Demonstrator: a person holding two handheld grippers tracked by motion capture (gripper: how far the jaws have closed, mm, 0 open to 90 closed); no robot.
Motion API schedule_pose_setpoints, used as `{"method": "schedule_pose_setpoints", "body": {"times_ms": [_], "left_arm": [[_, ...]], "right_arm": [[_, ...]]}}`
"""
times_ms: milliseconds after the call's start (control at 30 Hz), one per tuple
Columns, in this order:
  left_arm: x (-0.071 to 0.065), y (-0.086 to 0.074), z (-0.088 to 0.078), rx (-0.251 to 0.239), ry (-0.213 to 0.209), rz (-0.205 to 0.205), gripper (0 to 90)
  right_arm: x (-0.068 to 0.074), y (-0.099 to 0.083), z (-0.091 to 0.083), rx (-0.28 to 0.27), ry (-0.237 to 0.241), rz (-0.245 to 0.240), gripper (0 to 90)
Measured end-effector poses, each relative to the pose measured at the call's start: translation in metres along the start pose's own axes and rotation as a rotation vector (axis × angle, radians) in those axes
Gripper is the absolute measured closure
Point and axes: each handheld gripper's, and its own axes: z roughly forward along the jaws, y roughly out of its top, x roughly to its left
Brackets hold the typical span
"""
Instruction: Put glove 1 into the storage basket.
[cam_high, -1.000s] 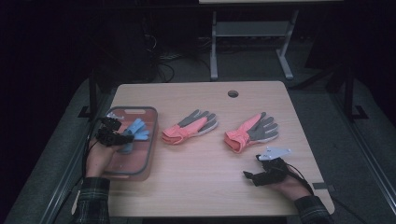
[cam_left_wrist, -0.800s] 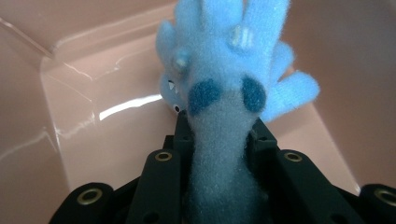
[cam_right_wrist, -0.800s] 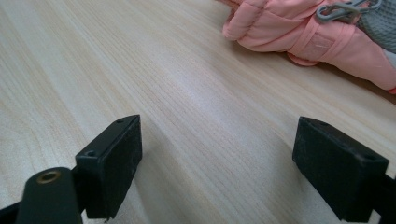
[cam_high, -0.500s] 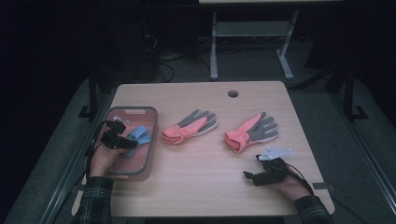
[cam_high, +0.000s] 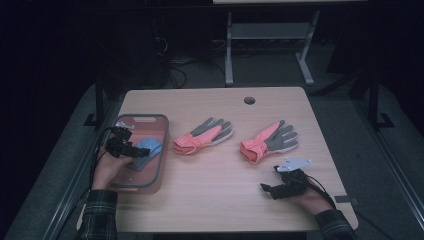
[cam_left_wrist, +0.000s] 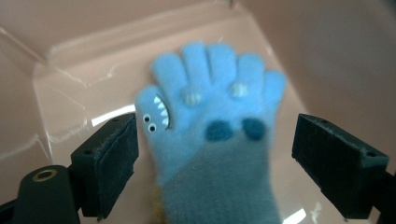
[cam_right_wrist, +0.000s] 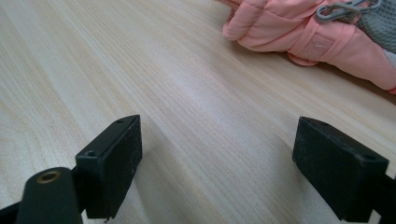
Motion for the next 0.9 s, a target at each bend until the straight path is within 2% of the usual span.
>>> {"method": "schedule_pose_setpoints", "body": {"times_ms": [67, 200, 467, 733, 900], "left_arm": [[-0.002, 0.002, -0.005, -0.021, -0.004, 0.0, 14.1], [-0.011, 0.008, -0.016, -0.058, -0.039, 0.015, 14.1], [-0.042, 0.022, -0.028, -0.116, -0.114, 0.064, 14.1], [-0.075, 0.028, -0.026, -0.132, -0.195, 0.11, 14.2], [-0.101, 0.033, -0.021, -0.133, -0.236, 0.144, 14.2]], "right_arm": [[0.0, 0.0, 0.0, 0.0, 0.0, 0.0, 15.6], [0.0, 0.0, 0.0, 0.0, 0.0, 0.0, 15.6], [0.0, 0.0, 0.0, 0.001, -0.001, 0.0, 14.5], [-0.002, 0.0, 0.001, 0.005, -0.001, -0.002, 13.2], [-0.002, 0.0, 0.001, 0.005, -0.002, -0.002, 13.2]]}}
